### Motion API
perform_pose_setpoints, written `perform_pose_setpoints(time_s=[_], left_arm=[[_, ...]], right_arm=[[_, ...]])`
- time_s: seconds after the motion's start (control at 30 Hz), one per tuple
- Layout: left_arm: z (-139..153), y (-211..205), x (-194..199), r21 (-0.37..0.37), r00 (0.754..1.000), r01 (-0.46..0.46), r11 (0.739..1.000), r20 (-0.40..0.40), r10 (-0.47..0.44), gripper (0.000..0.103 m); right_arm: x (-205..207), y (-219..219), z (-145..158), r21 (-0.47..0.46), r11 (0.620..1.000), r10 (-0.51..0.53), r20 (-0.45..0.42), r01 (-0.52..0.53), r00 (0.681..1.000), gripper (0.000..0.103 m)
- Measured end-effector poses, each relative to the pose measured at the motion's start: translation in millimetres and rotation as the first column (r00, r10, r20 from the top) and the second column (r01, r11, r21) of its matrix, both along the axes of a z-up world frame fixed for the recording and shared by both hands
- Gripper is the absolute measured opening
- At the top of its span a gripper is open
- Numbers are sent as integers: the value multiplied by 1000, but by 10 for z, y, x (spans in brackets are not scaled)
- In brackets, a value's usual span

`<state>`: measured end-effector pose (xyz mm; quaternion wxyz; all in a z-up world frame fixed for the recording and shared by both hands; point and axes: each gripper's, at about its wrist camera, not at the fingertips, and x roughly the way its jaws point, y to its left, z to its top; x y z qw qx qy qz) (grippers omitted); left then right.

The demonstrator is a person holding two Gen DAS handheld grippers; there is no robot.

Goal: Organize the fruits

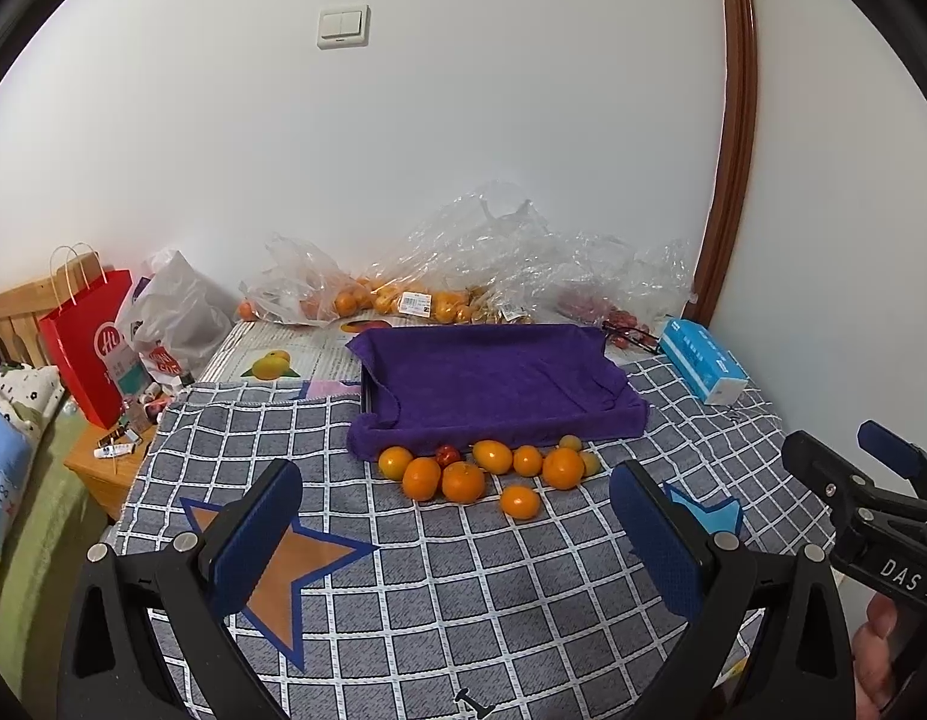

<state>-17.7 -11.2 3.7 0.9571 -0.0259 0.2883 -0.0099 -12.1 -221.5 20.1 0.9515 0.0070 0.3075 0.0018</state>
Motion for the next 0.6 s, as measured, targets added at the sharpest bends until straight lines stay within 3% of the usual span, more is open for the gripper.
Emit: perform_pose_setpoints(time_s=[0.6], left_arm=[[15, 18, 3, -14, 1000, 2, 1000, 6, -1, 103]], right_arm=[[-3, -5, -30, 14, 1000, 14, 0, -14, 1000, 103]])
